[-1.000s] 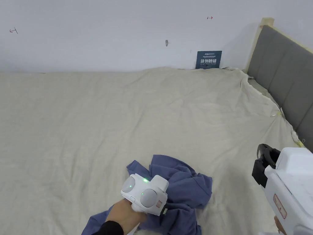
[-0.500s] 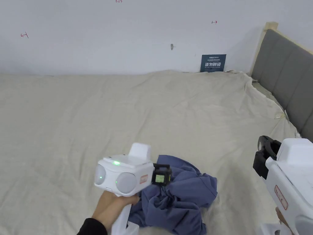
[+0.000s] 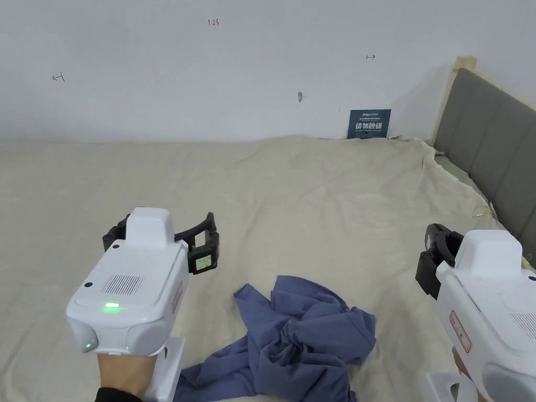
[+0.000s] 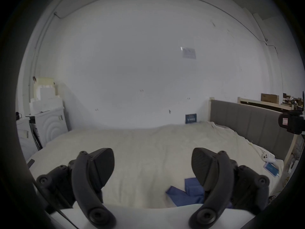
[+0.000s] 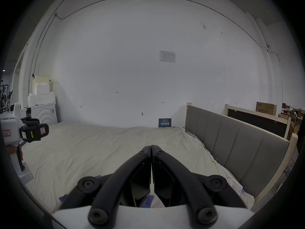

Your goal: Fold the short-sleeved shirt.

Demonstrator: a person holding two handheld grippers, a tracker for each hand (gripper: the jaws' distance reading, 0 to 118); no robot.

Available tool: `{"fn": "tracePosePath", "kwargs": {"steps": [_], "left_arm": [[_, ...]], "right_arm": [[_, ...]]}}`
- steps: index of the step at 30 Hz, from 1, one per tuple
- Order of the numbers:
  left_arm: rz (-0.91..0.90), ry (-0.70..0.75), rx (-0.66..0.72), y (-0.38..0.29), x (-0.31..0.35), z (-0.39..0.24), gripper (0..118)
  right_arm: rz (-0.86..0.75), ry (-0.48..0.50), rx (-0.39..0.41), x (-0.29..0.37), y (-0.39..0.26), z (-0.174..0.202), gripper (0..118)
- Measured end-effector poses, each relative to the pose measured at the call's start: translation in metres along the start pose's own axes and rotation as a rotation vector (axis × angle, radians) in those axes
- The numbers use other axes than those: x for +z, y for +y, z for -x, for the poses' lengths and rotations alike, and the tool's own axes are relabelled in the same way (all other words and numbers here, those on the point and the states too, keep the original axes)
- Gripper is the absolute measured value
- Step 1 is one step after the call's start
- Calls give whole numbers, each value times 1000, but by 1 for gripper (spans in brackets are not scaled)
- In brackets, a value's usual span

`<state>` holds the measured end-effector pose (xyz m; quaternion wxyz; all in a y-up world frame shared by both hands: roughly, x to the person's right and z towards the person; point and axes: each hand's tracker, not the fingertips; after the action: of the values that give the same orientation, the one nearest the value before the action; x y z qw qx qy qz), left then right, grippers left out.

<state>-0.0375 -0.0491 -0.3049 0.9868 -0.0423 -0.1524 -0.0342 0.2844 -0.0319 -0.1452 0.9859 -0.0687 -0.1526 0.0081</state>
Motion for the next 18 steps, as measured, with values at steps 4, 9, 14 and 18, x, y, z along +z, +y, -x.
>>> {"fn": "tracePosePath", "kwargs": {"steps": [4,9,14,18], "left_arm": [[-13,10,53,-8,6,12,24],[15,-15,97,-22,4,18,0],[61,-21,101,-31,3,17,0],[82,-30,83,-32,1,15,0]], "right_arm": [[-8,10,-1,0,-2,2,0],[-7,16,-3,0,-5,5,0],[-6,19,-1,0,-6,5,0],[-4,17,-2,-1,-7,4,0]]}}
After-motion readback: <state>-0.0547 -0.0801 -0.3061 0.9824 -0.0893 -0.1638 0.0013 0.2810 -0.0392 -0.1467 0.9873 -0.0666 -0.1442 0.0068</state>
